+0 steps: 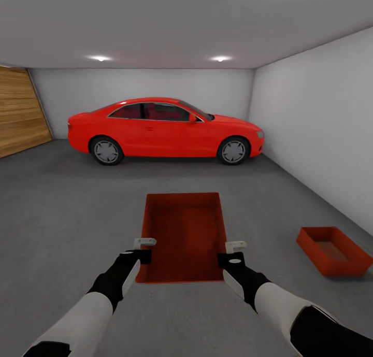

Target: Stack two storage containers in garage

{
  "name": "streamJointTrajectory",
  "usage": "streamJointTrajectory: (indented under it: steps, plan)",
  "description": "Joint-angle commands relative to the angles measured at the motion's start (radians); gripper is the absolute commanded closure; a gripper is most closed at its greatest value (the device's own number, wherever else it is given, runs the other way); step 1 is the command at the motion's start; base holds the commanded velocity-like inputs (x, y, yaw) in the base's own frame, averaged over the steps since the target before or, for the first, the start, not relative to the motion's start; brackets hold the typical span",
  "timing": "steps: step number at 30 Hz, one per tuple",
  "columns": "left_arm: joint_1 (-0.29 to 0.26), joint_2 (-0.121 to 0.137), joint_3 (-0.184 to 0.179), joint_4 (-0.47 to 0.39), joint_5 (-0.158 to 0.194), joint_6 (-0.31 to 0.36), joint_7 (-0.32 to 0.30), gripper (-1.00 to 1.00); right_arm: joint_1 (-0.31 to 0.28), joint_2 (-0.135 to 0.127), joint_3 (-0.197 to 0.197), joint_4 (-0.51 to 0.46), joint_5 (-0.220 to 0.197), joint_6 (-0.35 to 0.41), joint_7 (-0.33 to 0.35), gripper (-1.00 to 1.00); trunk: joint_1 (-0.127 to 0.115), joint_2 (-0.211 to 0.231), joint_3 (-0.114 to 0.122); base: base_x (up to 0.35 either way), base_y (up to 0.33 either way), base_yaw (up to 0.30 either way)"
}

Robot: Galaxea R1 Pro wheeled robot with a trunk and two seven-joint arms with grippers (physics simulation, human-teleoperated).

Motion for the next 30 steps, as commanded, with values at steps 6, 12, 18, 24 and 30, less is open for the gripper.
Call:
streamJointTrajectory:
  steps: [6,12,18,24,30]
  plan:
    - [0.0,-0.005,-0.006,0.001,0.014,0.005,0.011,1.0,-0.002,0.0,-0.019,-0.019,0.023,0.009,-0.084,1.0,0.001,-0.002,-0.002,0.322,0.0,0.0]
    - [0.0,-0.005,-0.006,0.001,0.014,0.005,0.012,1.0,-0.002,0.0,-0.019,-0.019,0.023,0.009,-0.084,1.0,0.001,-0.002,-0.002,0.322,0.0,0.0]
    - [0.0,-0.005,-0.006,0.001,0.014,0.005,0.012,1.0,-0.002,0.0,-0.019,-0.019,0.023,0.009,-0.084,1.0,0.001,-0.002,-0.002,0.322,0.0,0.0]
    - [0.0,-0.005,-0.006,0.001,0.014,0.005,0.012,1.0,-0.002,0.001,-0.019,-0.019,0.023,0.009,-0.084,1.0,0.001,-0.002,-0.002,0.322,0.0,0.0]
    - [0.0,-0.005,-0.006,0.001,0.014,0.005,0.012,1.0,-0.002,0.0,-0.019,-0.019,0.023,0.009,-0.084,1.0,0.001,-0.002,-0.002,0.322,0.0,0.0]
